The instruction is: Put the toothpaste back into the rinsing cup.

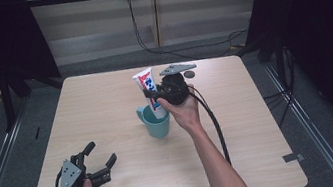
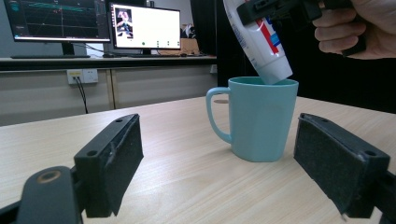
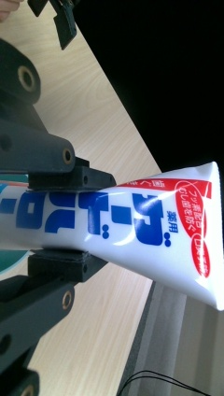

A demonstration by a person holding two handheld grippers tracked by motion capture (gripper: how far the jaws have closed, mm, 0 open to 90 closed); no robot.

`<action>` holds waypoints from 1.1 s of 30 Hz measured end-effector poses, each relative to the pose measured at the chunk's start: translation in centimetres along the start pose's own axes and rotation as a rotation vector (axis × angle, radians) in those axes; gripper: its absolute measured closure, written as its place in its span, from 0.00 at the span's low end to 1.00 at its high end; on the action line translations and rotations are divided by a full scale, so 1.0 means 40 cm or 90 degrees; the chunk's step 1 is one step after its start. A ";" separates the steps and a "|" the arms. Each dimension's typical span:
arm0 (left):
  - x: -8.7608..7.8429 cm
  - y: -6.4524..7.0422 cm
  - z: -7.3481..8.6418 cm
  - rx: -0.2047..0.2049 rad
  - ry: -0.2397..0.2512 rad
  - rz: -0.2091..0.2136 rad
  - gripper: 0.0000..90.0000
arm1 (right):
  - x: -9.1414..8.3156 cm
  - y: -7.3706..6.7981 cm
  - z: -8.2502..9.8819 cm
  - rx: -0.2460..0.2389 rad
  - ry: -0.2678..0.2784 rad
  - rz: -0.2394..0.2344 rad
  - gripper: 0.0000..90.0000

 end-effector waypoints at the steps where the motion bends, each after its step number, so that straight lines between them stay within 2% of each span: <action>1: 0.000 0.000 0.000 0.000 0.000 0.000 0.17 | 0.000 0.000 0.000 0.000 0.000 0.000 0.75; 14: 0.000 0.000 0.000 0.001 0.001 0.000 0.17 | 0.021 0.007 0.034 0.007 -0.021 0.002 0.74; 22: 0.000 0.000 0.000 -0.003 0.000 -0.001 0.17 | 0.016 0.017 0.063 0.025 -0.032 0.000 0.74; 33: 0.000 0.000 0.000 -0.004 0.000 -0.001 0.17 | 0.017 0.021 0.084 0.020 -0.051 0.001 0.73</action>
Point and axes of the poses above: each handheld gripper's, and its own axes: x roughly forward along the jaws, z roughly out of its underside, y roughly to its right, the point moved 9 cm from there along x, roughly forward along the jaws
